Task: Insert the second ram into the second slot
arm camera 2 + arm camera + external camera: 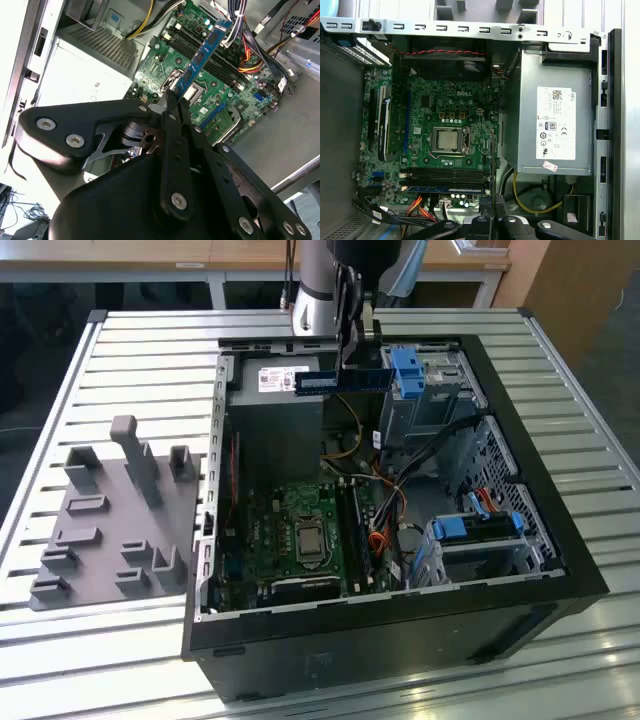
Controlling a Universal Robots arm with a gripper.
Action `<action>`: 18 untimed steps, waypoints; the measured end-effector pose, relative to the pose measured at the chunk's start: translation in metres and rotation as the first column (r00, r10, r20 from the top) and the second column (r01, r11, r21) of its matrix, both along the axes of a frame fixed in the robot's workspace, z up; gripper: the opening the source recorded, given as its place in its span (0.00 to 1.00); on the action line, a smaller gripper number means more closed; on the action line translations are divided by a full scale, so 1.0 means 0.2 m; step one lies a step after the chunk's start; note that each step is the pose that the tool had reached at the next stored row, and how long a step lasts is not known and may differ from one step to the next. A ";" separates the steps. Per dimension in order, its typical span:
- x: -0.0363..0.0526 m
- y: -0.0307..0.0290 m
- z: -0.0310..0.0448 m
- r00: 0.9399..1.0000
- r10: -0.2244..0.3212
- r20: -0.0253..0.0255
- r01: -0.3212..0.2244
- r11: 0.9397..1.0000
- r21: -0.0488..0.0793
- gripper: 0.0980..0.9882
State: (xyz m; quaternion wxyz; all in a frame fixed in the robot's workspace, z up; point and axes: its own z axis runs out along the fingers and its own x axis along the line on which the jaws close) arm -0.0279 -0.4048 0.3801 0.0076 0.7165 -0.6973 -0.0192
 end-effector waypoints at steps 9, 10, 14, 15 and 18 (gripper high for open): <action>0.000 -0.020 0.000 1.000 0.000 0.000 0.000 1.000 0.000 0.04; 0.000 -0.027 0.000 1.000 0.000 0.000 0.000 1.000 0.000 0.04; 0.000 -0.057 0.000 1.000 0.000 0.000 0.000 1.000 -0.001 0.04; 0.000 -0.064 0.000 1.000 0.000 0.000 0.000 1.000 -0.001 0.04; 0.000 -0.088 0.000 1.000 0.000 0.000 0.000 1.000 -0.002 0.04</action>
